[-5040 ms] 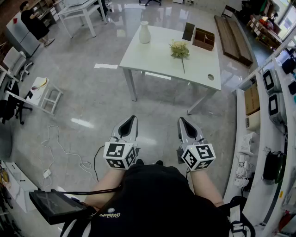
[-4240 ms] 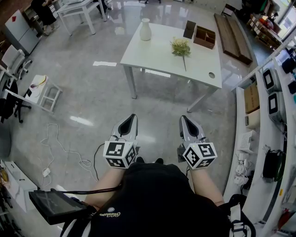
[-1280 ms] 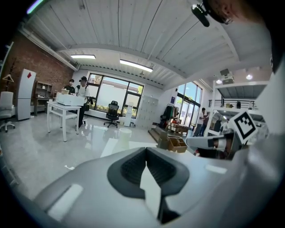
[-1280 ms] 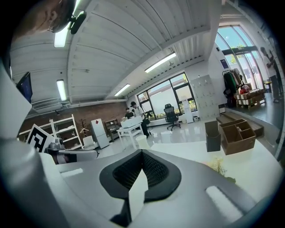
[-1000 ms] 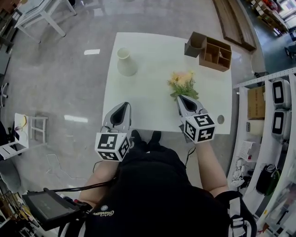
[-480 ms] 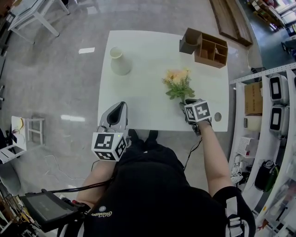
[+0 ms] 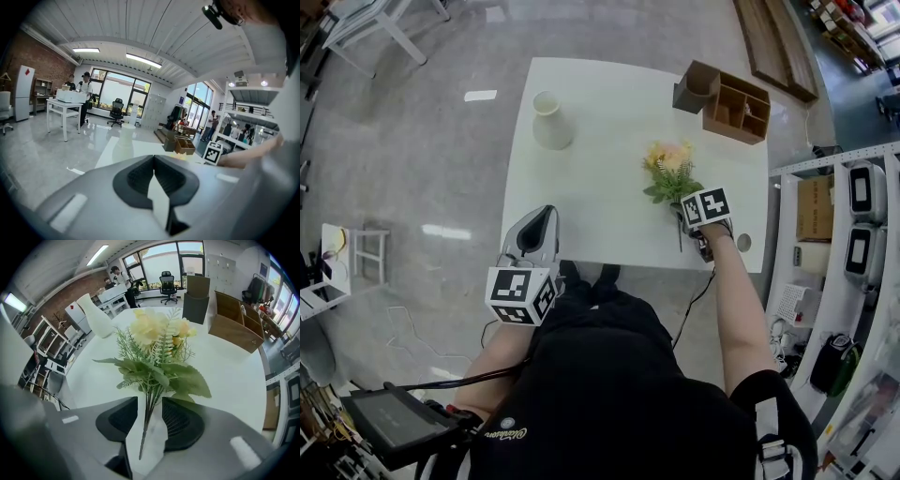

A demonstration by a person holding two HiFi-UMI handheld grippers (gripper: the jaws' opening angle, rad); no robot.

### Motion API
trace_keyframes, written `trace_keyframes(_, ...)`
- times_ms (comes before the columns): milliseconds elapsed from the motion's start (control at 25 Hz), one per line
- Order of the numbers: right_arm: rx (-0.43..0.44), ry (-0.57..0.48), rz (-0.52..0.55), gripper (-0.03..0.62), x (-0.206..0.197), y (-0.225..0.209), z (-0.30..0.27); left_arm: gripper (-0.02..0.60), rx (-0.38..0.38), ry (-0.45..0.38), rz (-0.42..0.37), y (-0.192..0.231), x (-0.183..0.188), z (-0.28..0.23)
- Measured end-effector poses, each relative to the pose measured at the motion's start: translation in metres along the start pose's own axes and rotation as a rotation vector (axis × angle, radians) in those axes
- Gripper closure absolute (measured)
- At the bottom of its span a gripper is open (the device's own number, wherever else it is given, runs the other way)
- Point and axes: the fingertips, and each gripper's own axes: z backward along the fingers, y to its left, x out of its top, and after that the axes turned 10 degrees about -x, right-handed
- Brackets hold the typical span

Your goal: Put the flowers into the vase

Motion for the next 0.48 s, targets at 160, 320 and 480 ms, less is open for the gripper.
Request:
trace_keyframes(160,-0.011,0.031,-0.001,0.436,0.004,-0.003,-0.011,0.574,-0.003,0.002,0.007,0.0,-0.003,-0.002)
trace_keyframes(320,-0.028,0.057,-0.007,0.456,0.007,-0.005,-0.021,0.574,-0.006,0.002,0.01,0.001,-0.004,-0.003)
trace_keyframes(480,-0.019,0.095,-0.006,0.461,0.006,-0.004,-0.028,0.574,-0.002,0.002,0.01,0.001,-0.004,-0.002)
